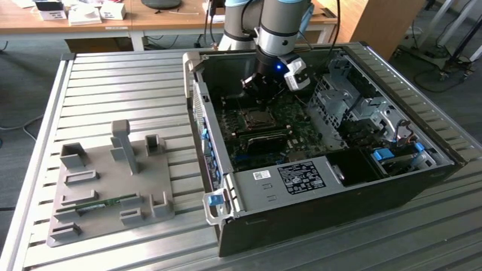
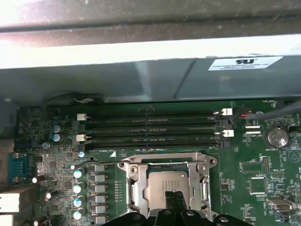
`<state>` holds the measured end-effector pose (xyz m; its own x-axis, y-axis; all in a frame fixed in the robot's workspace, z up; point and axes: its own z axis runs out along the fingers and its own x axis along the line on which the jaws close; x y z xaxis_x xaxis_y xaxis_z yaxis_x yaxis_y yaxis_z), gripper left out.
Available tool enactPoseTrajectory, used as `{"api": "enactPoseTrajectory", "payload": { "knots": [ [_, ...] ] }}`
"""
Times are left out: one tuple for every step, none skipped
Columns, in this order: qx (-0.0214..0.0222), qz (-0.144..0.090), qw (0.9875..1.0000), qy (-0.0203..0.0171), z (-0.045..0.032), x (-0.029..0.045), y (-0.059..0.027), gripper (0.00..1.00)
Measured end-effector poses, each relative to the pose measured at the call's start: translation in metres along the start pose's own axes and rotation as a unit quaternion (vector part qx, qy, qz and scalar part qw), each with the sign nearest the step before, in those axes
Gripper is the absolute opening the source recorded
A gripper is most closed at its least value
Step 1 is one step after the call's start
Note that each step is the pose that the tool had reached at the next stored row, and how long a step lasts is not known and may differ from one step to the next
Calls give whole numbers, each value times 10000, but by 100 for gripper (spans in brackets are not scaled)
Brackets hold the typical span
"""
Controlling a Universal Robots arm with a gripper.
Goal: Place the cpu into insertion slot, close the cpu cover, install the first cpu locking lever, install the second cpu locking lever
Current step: 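Close the cpu cover, then install the first cpu locking lever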
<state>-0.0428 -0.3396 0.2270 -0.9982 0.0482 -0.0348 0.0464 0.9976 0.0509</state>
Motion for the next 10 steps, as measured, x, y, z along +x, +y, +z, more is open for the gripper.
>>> {"api": "enactPoseTrajectory", "payload": {
  "knots": [
    [0,0,10000,0,0,0,0,11],
    [2,0,10000,0,0,0,0,11],
    [8,0,10000,-1,1,-1,1,11],
    [32,-1,10000,-1,0,-1,1,11],
    [48,-1,10000,-2,0,-1,1,11],
    [52,-2,10000,-2,0,-1,0,11],
    [52,-3,10000,-2,-1,-1,0,11],
    [53,-2,10000,-2,0,-1,0,11],
    [54,-2,10000,-2,0,-4,0,11],
    [53,-2,10000,-2,0,-7,1,11]
  ]
}}
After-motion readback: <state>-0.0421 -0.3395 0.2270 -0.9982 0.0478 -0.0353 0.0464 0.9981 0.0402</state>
